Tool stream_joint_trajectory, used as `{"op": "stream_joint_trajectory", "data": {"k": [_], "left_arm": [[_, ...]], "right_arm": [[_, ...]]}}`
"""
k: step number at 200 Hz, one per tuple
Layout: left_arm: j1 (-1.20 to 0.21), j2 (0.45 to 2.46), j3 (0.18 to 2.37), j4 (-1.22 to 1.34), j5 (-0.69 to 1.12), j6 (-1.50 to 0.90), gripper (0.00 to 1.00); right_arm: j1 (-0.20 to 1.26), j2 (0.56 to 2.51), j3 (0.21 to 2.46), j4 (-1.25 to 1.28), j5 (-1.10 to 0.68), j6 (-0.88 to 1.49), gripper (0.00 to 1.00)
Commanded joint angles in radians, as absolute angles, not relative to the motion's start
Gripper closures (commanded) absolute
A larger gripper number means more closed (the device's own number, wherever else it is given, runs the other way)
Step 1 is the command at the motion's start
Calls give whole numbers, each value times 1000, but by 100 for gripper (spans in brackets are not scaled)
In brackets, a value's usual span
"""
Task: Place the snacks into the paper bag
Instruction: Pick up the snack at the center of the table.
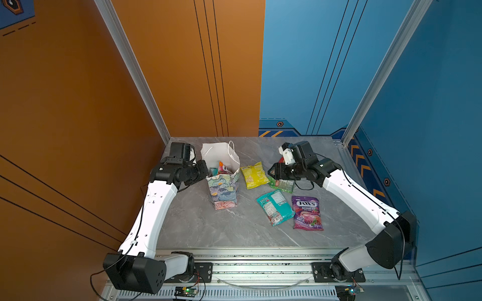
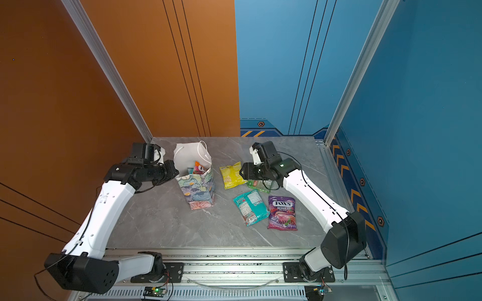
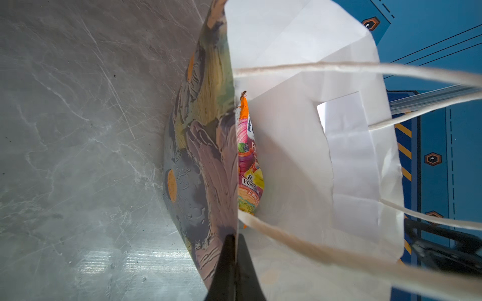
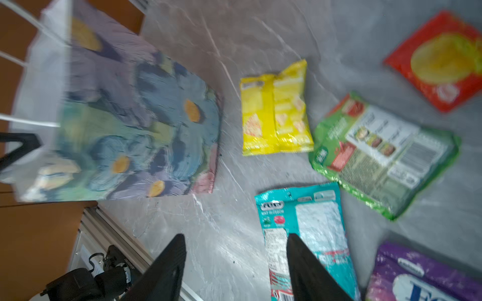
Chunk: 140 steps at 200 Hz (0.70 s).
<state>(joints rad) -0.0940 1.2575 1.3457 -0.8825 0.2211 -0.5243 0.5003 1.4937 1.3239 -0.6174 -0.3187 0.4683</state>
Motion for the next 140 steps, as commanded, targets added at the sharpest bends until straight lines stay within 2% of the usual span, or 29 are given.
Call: {"op": "stream_joint_trajectory", "data": {"k": [1,36,95,140], "left_arm": [[-86,1234,1329,-872,248,-531,100],[-81,1228,1324,-871,252,-533,100],[-80,1230,1327,-873,253,-535,100],[-78,1227,1321,-871,255,-534,100]], "right_arm": [[462,1481,1221,-554,-405,480,31],[414,1532,1137,-562,-419,456,27],[401,1597,1060,-542,-326,428,26],[366,1622,989,-459,-323,461,23]]}}
